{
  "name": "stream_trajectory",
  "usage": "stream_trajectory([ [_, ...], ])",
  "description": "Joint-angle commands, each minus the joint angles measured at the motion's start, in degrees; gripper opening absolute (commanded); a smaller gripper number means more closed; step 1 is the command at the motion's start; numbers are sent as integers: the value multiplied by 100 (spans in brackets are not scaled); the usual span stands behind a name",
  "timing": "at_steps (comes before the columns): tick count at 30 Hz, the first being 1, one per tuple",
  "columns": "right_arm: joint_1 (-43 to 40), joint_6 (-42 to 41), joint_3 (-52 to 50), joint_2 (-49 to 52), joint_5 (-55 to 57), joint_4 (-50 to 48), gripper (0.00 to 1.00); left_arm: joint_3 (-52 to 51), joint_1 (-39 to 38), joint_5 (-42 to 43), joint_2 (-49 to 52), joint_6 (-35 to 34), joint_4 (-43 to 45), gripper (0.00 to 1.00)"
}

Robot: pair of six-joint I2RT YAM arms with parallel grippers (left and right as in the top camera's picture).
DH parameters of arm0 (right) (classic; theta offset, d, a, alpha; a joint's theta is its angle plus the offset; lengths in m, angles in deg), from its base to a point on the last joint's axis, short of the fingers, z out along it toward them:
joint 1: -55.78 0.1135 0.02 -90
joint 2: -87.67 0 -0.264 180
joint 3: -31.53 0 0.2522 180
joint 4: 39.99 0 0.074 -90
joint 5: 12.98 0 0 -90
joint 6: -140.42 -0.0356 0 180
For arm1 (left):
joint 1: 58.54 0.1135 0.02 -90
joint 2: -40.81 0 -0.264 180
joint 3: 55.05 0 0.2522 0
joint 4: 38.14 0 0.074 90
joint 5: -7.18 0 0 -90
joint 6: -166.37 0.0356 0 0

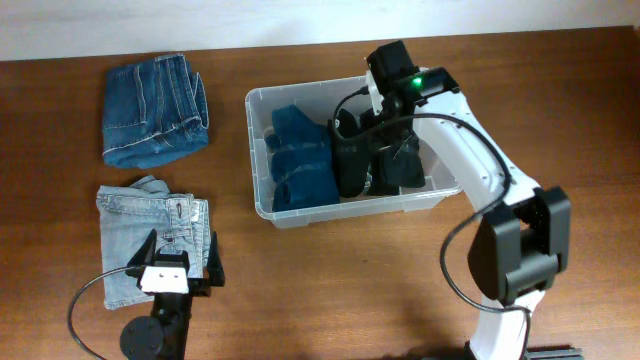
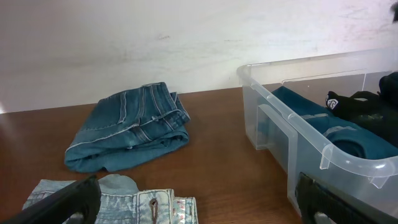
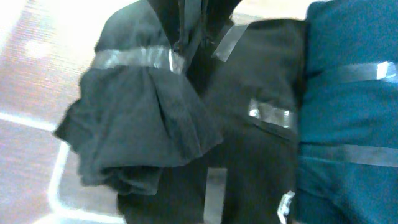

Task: Pack container
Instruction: 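Carry the black garment with the right gripper into the bin and lower it, then open the right gripper and withdraw it to the right side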

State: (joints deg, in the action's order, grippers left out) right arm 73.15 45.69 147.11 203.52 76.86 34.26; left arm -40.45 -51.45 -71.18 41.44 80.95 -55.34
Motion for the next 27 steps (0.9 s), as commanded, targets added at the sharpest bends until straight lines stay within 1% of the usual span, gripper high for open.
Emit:
stream_trajectory([
  [1, 15, -44, -63, 476, -42, -68, 4, -31, 20, 61, -28, 70, -7, 99],
  [5, 15, -46, -63, 713, 326, -247, 4, -31, 20, 61, -28, 70, -4, 99],
  [9, 15, -13, -63, 715, 570, -476, 4, -31, 20, 61, -28, 70, -7, 100],
  [11, 15, 96, -63, 715, 599, -697, 4, -31, 20, 61, -28, 70, -7, 100],
  [15, 26, 107, 2, 658, 601, -671, 4, -31, 20, 61, -28, 70, -7, 100],
  [17, 26, 107, 129, 597, 601, -581, 6, -31, 20, 61, -28, 70, -4, 99],
  [19, 24, 109, 317, 509, 605, -402, 10, -31, 20, 61, -28, 70, -4, 99],
  [20, 24, 109, 461, 431, 625, -260, 15, -31, 20, 61, -28, 70, -7, 99],
  [23, 13, 107, 992, 205, 813, 225, 45, -33, 20, 63, -28, 70, -7, 100],
  [24, 9, 107, 1154, 168, 960, 372, 57, -31, 20, 61, -28, 70, -4, 99],
  [25, -9, 105, 1294, 136, 1102, 498, 62, -31, 20, 61, -28, 70, -7, 99],
  [26, -31, 101, 1453, 105, 1252, 640, 70, -31, 20, 61, -28, 70, -7, 99],
  [27, -70, 98, 1613, 79, 1401, 776, 82, -33, 20, 61, -28, 70, -4, 99],
])
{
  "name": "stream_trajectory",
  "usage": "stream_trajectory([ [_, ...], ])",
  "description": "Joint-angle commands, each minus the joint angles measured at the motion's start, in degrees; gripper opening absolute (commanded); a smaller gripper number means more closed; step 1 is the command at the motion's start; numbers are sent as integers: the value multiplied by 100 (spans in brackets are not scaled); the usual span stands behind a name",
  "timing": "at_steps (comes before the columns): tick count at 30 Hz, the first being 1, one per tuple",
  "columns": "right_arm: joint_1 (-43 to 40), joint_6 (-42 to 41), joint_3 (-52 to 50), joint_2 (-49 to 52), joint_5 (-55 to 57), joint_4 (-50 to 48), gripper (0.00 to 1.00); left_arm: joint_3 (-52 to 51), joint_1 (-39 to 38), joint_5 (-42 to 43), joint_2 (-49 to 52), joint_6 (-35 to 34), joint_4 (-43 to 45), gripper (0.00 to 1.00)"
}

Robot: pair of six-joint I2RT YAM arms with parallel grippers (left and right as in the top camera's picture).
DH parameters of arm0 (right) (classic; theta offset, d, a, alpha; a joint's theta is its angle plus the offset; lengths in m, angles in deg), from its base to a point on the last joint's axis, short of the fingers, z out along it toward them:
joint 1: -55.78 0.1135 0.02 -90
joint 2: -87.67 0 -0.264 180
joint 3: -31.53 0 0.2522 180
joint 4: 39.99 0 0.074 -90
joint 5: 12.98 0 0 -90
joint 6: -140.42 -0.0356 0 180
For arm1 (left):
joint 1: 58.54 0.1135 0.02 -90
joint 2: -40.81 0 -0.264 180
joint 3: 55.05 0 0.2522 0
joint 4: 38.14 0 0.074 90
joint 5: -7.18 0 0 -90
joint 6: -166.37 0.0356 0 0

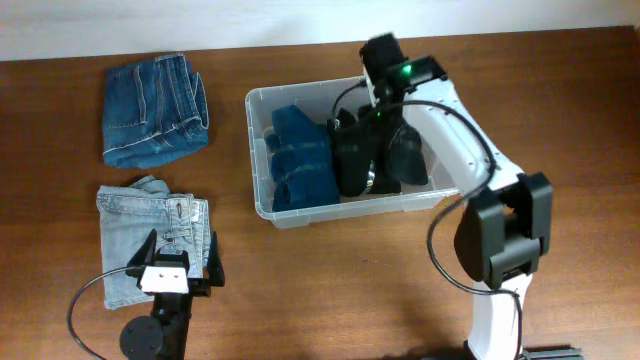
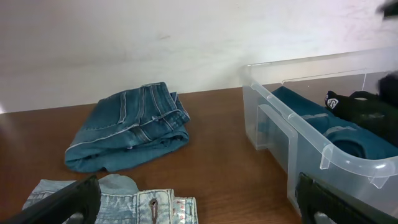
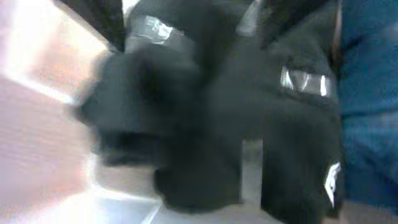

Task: Pack container
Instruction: 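Open the right gripper and withdraw it to the right side, then move the left gripper to the light blue folded jeans and grasp it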

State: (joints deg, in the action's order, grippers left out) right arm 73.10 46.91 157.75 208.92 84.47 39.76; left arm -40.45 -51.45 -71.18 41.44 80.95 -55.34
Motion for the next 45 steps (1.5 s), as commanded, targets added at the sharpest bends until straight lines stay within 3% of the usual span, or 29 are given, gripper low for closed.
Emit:
stream_trajectory([
  [1, -136, -26, 719, -483, 750, 358, 85, -31, 20, 61, -28, 70, -4, 99],
  [4, -356, -44, 1067, -505, 778, 549, 89, -31, 20, 61, -28, 70, -7, 99],
  [5, -535, -44, 1215, -518, 782, 647, 97, -33, 20, 61, -28, 70, -7, 99],
  [6, -636, -44, 1268, -518, 782, 702, 99, -33, 20, 61, -28, 70, -7, 99],
  [27, -4417, -2149, 994, -372, 348, 968, 98, -31, 20, 61, -28, 70, -4, 99],
  [39, -4774, -2142, 962, -258, 179, 968, 99, -31, 20, -212, -28, 66, 22, 99],
  [45, -4774, -2142, 962, -258, 179, 968, 99, 13, 22, 127, -26, 407, 1095, 99],
])
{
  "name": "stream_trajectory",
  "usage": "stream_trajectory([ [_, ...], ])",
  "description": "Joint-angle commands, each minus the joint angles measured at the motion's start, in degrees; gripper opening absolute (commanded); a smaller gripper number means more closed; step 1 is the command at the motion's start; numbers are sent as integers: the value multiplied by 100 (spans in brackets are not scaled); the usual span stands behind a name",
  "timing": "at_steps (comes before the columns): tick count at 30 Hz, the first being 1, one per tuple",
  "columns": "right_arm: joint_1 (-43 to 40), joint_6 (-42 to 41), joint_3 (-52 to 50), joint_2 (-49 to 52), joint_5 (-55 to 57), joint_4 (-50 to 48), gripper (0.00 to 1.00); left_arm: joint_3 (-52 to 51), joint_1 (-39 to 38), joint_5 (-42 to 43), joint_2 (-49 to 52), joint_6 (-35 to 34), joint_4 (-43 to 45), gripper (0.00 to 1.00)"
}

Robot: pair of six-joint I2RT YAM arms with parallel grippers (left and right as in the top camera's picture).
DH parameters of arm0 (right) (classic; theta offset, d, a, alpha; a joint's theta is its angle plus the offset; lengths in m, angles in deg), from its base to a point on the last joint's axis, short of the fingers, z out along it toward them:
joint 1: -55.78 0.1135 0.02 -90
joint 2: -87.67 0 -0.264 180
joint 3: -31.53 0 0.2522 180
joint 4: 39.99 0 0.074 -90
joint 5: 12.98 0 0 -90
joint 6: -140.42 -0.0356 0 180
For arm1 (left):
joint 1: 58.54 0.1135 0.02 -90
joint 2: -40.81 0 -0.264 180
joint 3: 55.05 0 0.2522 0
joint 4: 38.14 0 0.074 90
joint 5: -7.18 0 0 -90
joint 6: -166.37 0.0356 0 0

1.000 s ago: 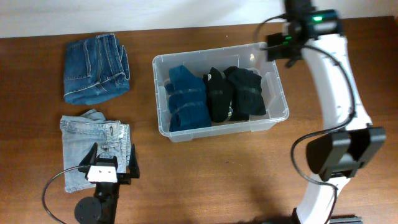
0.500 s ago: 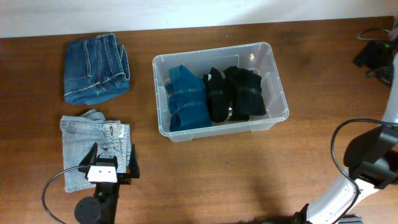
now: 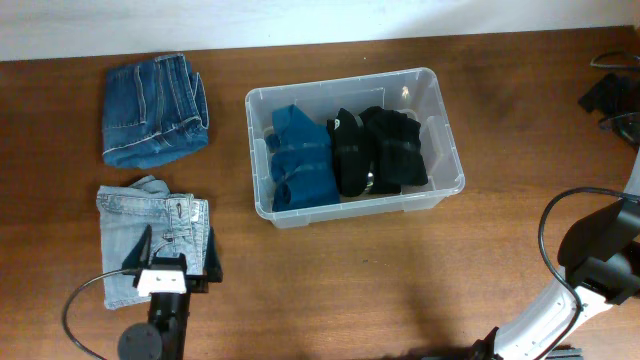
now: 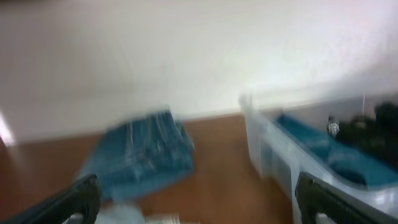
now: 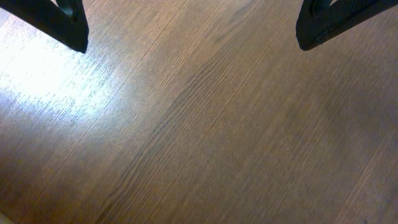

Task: Pack container
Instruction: 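Move the left gripper to the light blue folded jeans and grasp it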

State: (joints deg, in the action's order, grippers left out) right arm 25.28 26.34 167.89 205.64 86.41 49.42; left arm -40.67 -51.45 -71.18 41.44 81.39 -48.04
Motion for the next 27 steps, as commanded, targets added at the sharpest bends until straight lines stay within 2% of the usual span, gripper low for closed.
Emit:
stream_trajectory([
  [1, 9, -85, -52, 70, -15, 4, 99, 101, 22, 118, -7, 579, 546, 100],
  [5, 9, -87, -52, 70, -15, 2, 98, 739, 22, -417, 459, 1038, 426, 99],
  [7, 9, -85, -52, 70, -15, 2, 99, 1497, 24, -979, 1255, 1163, 4, 100],
  [9, 9, -85, -52, 70, -15, 2, 98, 2166, 59, -1174, 2024, 1167, -317, 99],
  [10, 9, -85, -52, 70, -15, 2, 98, 3012, 164, -1143, 2929, 1180, -828, 99],
  [13, 9, -85, -52, 70, -15, 2, 99, 4610, 358, -1095, 4461, 1178, -2111, 99],
  [16, 9, -85, -52, 70, -15, 2, 99, 6231, 505, -1106, 5886, 1178, -3773, 99],
  [17, 9, -85, -52, 70, -15, 2, 98, 7044, 557, -1154, 6631, 1178, -4640, 99],
  [18, 9, -85, -52, 70, -15, 2, 99, 7385, 570, -1259, 6983, 1178, -4994, 100],
  [22, 9, -85, -52, 70, -15, 2, 98, 7934, 603, -1952, 8091, 1180, -5921, 99],
  [27, 9, -85, -52, 70, -15, 2, 98, 7912, 1043, -2070, 9033, 1069, -6059, 100],
])
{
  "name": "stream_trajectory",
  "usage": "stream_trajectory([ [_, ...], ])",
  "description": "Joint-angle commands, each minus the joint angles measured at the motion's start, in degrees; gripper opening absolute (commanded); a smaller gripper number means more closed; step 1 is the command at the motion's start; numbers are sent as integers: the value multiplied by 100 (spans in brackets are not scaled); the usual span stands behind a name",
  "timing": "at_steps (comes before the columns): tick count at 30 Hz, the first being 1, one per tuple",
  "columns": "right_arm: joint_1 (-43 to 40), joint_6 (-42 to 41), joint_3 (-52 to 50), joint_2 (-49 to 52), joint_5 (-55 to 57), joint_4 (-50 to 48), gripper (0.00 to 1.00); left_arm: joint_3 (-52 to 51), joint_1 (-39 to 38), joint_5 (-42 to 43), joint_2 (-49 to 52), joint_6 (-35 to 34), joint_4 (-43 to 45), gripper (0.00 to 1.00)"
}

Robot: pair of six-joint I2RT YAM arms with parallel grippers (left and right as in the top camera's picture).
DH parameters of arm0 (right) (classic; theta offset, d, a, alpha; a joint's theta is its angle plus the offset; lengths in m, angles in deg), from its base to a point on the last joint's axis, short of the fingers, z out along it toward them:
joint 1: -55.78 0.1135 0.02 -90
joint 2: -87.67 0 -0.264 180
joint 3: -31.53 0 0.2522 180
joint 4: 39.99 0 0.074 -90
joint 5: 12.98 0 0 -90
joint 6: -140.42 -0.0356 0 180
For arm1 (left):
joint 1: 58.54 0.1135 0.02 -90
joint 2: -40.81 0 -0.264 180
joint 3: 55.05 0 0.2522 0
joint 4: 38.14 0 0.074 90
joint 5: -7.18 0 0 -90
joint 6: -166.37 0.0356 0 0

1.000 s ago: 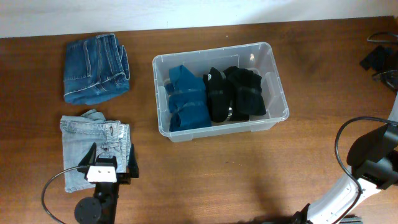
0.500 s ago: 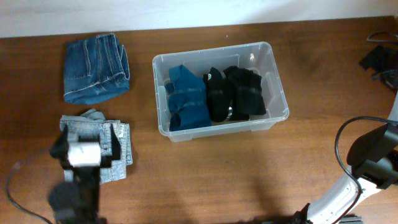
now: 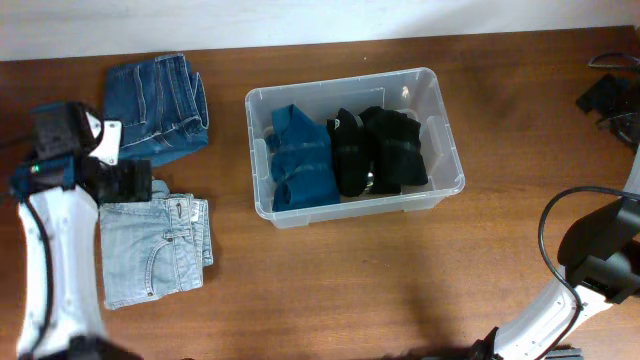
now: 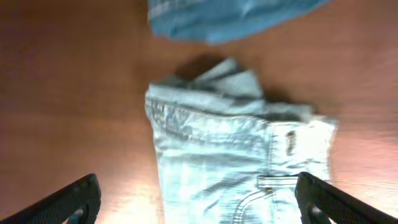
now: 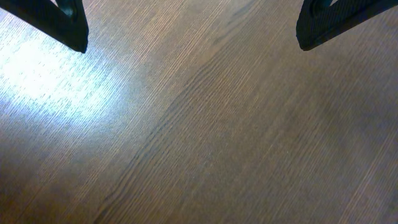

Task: Pack container
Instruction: 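Move the left gripper to the light blue folded jeans and grasp it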

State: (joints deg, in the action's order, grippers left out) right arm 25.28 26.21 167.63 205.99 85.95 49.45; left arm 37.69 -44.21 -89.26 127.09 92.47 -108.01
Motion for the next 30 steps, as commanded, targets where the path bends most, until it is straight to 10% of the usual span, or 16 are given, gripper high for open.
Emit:
stream_trajectory([
  [1, 9, -72, -26, 35, 31, 0, 99, 76, 498, -262, 730, -42, -151, 99],
  [11, 9, -72, -26, 35, 31, 0, 99, -15, 1132, -31, 1523, -337, -240, 99],
  [30, 9, -72, -26, 35, 31, 0, 98, -2079, 1237, 1084, 1550, -343, 2173, 99],
])
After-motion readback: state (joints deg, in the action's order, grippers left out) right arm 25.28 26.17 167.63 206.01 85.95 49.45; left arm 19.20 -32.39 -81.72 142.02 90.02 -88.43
